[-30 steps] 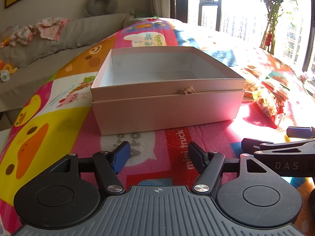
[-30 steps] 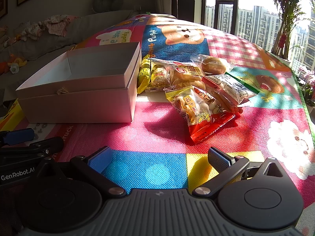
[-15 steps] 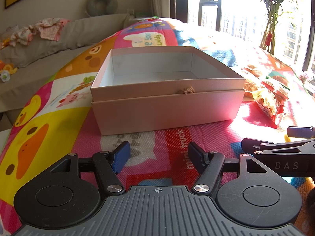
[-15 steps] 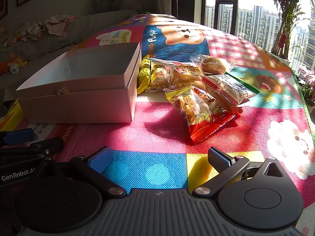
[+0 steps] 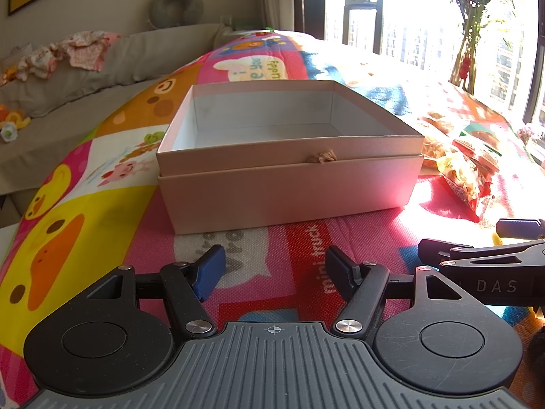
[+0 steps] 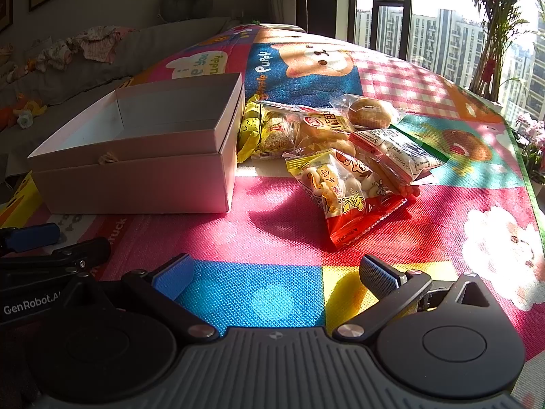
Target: Organize objects
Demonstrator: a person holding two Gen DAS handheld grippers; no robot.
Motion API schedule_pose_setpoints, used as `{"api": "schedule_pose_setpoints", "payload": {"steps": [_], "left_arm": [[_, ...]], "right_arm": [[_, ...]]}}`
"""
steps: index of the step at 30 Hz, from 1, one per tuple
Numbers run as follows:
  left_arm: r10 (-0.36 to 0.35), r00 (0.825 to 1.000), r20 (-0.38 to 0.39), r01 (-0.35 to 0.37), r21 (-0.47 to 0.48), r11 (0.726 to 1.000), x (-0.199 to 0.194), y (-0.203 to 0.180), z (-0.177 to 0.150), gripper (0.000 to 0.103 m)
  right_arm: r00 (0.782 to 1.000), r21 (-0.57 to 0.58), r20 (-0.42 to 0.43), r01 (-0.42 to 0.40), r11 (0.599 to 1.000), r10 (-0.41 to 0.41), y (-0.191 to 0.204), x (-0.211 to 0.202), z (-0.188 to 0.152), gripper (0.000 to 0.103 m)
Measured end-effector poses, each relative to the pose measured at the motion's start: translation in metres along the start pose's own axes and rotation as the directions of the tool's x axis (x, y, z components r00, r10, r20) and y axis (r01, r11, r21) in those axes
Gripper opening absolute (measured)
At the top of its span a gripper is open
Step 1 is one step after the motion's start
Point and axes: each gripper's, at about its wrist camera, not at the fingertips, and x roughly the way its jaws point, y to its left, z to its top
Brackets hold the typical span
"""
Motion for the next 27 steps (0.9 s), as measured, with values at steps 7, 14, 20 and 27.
{"api": "schedule_pose_setpoints", "payload": {"steps": [7,14,20,27], "left_arm": [[0.007,1.0,0.0,-0.007,0.007,1.0,-0.0015,-0.0003,-0.0008,0.073],[0.008,1.0,0.0,-0.008,0.008,1.0,-0.0026,0.0002,-0.0015,0.073],[0.008,1.0,0.0,-0.008,0.008,1.0,-0.0026,-0.0004,-0.0016,0.073],[0.009,1.0,0.001,-0.009,0.006,1.0,-0.0016,-0.0013,-0.0007,0.073]], "right_arm": [[1.0,0.006,0.001,-0.002,1.0,0.002,-0.0005,-0.0007,-0.0002,0.103],[1.0,0.003,-0.003,0.001,1.0,-0.001,0.0003,-0.0004,-0.0001,0.103],[1.0,0.003,-0.003,0.002,1.0,-0.002,0.0002,-0.0005,0.0002,0.103],[0.999,-0.02,-0.023,-0.044,0.999,0.044,-0.0049,-0.0018,0.0015,0.103]]}}
